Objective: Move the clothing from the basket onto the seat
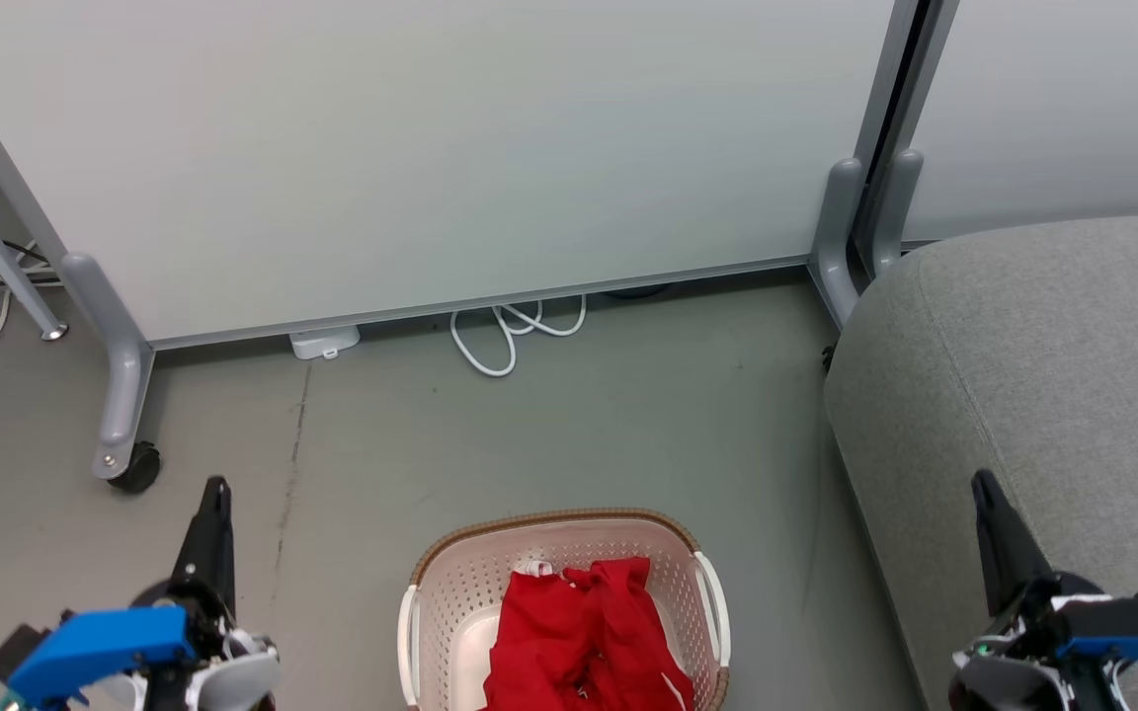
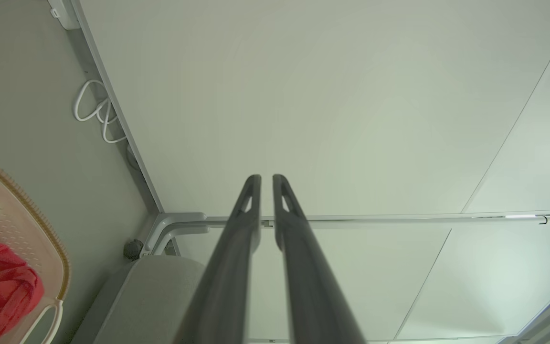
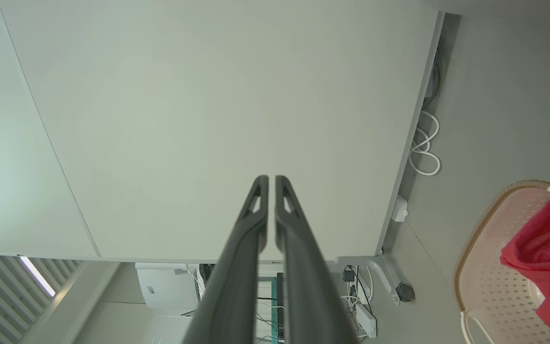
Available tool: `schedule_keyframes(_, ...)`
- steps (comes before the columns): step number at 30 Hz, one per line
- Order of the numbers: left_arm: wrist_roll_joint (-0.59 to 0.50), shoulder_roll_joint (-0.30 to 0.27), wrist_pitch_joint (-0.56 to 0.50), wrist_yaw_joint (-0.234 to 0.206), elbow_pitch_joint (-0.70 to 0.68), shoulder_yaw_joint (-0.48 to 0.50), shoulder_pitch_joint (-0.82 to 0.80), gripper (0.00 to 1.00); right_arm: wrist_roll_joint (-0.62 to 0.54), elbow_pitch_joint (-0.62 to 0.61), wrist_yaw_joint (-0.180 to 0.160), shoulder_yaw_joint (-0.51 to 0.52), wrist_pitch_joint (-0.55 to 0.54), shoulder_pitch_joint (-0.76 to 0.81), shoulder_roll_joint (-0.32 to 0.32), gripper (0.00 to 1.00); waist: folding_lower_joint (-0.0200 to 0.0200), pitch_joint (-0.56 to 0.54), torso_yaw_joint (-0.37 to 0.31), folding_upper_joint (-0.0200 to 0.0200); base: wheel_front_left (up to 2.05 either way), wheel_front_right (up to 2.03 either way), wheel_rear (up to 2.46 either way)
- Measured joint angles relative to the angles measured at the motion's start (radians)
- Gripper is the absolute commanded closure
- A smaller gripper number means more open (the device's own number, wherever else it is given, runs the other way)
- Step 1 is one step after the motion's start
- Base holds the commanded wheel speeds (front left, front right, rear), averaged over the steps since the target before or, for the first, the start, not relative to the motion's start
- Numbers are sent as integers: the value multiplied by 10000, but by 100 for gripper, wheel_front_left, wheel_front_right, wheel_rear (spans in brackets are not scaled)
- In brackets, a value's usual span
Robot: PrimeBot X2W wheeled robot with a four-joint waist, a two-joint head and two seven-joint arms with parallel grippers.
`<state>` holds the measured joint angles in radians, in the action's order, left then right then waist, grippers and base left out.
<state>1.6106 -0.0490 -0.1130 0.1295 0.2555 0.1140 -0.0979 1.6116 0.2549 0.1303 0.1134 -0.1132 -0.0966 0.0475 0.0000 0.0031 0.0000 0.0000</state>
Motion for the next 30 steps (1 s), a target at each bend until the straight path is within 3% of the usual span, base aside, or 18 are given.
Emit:
schedule_keyframes(15, -445, 117, 548, 0, 313, -313, 537, 0, -669, 320, -15, -470, 541, 407, -63, 0, 0, -1, -2, 0, 0, 0, 0)
schedule_keyframes(30, -3208, 104, 1168, -322, -46, -646, 510, 0, -3519, 125, -15, -690, 1168, 376, -61, 0, 0, 27, 9, 0, 0, 0, 0)
